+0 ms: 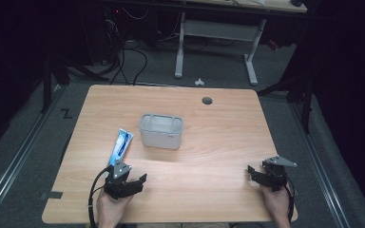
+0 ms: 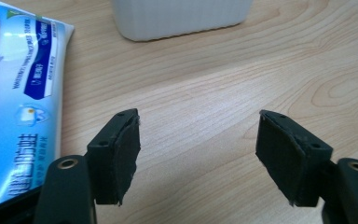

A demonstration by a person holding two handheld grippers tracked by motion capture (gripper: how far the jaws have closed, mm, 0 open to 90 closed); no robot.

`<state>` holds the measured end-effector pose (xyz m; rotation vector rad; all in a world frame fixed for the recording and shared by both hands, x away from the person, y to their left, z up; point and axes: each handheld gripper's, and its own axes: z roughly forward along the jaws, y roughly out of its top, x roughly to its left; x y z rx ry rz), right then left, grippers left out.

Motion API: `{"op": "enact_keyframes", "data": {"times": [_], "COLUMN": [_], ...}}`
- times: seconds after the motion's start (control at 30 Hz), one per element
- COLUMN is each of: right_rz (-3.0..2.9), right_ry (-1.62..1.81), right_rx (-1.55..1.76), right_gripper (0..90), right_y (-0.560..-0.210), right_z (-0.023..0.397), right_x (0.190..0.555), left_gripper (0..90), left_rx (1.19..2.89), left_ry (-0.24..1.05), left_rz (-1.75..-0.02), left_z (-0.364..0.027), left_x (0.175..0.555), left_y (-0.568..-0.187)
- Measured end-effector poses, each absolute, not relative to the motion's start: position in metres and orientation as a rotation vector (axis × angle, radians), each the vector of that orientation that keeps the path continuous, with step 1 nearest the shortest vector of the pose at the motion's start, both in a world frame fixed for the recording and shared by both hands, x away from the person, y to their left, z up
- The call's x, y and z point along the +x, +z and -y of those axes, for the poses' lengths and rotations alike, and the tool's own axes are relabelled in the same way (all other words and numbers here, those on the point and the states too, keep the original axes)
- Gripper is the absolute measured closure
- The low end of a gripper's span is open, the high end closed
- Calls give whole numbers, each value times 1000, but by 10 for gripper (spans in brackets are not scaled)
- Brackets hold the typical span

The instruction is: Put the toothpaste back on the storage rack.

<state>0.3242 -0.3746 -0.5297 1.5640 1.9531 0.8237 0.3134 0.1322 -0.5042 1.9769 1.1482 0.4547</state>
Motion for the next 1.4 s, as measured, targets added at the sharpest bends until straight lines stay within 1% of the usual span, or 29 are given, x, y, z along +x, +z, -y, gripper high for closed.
{"op": "enact_keyframes", "data": {"times": [0.27,0.6,0.8,1.13,1.4], "right_rz": [-1953,-1954,-1954,-1954,-1954], "right_ry": [824,824,824,824,823], "right_rx": [1564,1564,1564,1565,1565], "right_gripper": [318,318,318,318,318], "right_y": [-530,-530,-530,-530,-530], "right_z": [375,375,375,375,374], "right_x": [324,324,324,324,324], "left_gripper": [266,251,251,252,229], "left_rx": [1943,1933,1959,1998,2027], "left_ry": [438,471,489,477,465], "left_rz": [-1199,-1262,-1306,-1358,-1395], "left_z": [-149,-168,-176,-184,-184], "left_x": [309,311,318,336,356], "left_y": [-495,-486,-480,-474,-467]}}
